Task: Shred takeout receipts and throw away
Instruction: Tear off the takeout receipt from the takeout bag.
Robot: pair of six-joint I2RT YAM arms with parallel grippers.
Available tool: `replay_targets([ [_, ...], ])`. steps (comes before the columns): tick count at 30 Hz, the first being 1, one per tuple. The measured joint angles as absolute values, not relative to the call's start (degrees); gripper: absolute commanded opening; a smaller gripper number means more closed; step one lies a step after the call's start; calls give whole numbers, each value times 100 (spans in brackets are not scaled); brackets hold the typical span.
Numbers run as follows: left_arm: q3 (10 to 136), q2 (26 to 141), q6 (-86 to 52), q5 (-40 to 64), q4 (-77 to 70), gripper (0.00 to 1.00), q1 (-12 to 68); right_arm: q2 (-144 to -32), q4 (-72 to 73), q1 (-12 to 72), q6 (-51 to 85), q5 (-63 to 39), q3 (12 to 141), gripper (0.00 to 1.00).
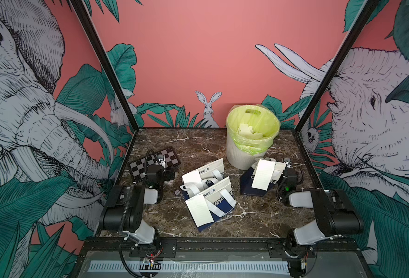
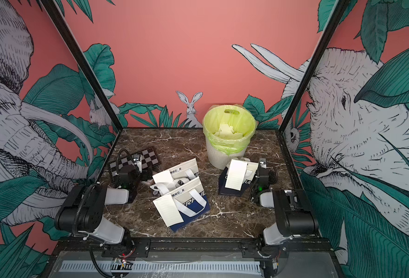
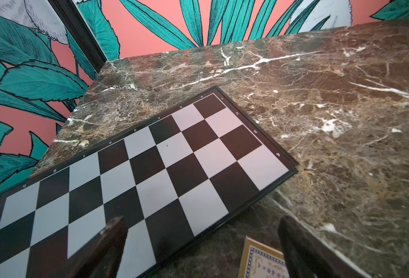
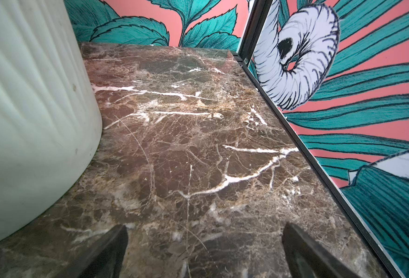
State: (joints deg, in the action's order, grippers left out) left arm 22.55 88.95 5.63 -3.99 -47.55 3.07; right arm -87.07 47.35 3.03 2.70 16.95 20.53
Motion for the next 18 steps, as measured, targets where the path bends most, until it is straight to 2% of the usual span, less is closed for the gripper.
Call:
replay_targets([
  [18,2257,8895,563,-399,-4794,99,307,-8707,4737,303,252,1706,2053,99],
])
